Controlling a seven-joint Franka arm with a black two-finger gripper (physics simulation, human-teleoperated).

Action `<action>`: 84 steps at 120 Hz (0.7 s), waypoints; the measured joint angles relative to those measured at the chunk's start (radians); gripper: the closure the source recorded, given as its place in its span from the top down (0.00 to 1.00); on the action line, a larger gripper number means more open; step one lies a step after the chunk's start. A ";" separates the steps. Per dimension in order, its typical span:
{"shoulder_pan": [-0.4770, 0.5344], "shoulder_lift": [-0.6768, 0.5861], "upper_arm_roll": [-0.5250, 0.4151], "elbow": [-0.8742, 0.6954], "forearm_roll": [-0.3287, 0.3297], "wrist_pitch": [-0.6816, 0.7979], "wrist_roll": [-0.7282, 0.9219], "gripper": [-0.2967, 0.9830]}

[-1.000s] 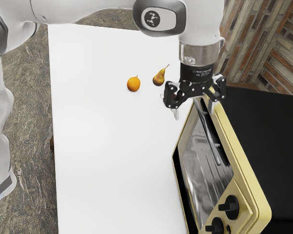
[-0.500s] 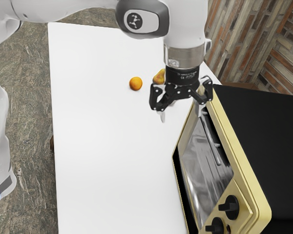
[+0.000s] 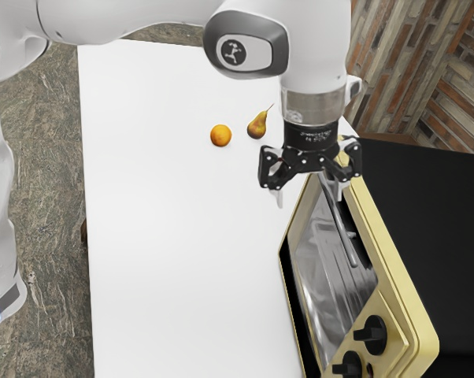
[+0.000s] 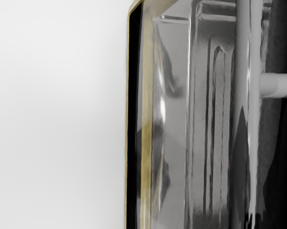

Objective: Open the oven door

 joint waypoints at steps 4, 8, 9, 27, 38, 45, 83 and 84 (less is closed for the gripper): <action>0.000 0.000 0.000 -0.001 0.002 0.002 0.003 0.77; 0.000 0.000 0.000 -0.001 0.003 0.004 0.006 0.77; 0.000 0.000 0.001 -0.001 0.003 0.005 0.007 0.77; 0.010 0.000 0.003 -0.010 0.004 0.011 0.019 0.77; 0.014 0.004 0.003 -0.014 0.001 0.014 0.025 0.77; 0.011 0.016 0.003 -0.015 -0.001 0.017 0.029 0.77; 0.110 0.054 -0.097 -0.016 -0.009 0.031 0.042 0.77; 0.130 0.054 -0.117 -0.016 -0.010 0.031 0.043 0.77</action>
